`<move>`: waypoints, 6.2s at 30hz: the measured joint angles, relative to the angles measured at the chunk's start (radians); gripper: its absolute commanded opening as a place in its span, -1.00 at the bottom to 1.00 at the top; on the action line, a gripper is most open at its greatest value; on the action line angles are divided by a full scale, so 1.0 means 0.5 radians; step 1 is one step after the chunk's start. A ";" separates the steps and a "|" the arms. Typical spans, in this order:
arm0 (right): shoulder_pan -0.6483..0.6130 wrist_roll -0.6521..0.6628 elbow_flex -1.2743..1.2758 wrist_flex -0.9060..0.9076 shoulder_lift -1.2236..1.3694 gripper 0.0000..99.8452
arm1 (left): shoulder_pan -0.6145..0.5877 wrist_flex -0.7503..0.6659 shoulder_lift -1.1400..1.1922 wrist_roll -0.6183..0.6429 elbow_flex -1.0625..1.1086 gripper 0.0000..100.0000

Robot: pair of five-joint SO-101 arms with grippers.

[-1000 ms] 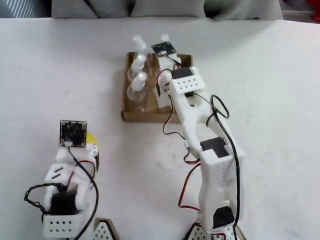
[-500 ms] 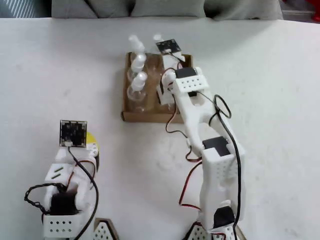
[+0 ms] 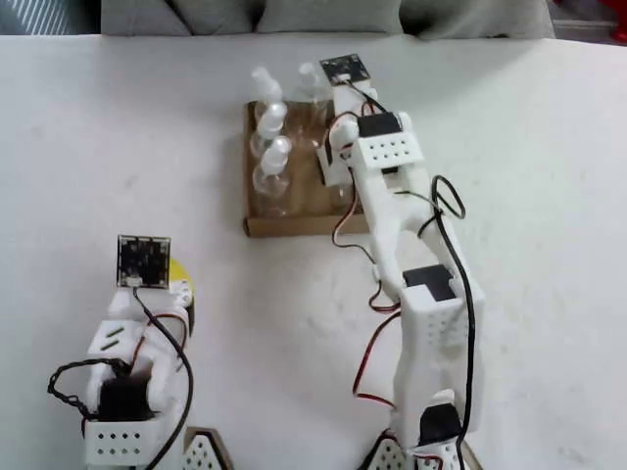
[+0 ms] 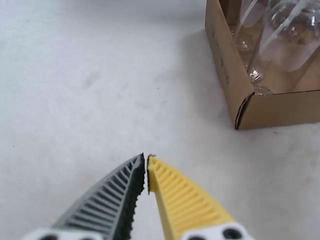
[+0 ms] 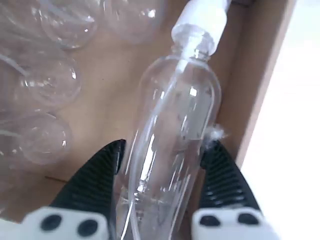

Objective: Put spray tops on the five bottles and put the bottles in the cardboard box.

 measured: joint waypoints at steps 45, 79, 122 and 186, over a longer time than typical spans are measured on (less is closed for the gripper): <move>0.700 0.037 -0.703 1.007 -0.003 -0.97 | 0.000 0.000 0.000 0.000 0.000 -0.95; 0.813 0.562 0.638 0.764 -0.500 -0.65 | 0.000 0.000 0.000 0.000 0.000 -0.95; 0.595 1.215 -2.127 -0.141 1.728 -0.97 | 0.000 0.000 0.000 0.000 0.000 -0.95; 0.611 0.423 -1.430 -0.046 1.191 -0.97 | 0.000 0.043 0.000 0.000 0.000 -0.95</move>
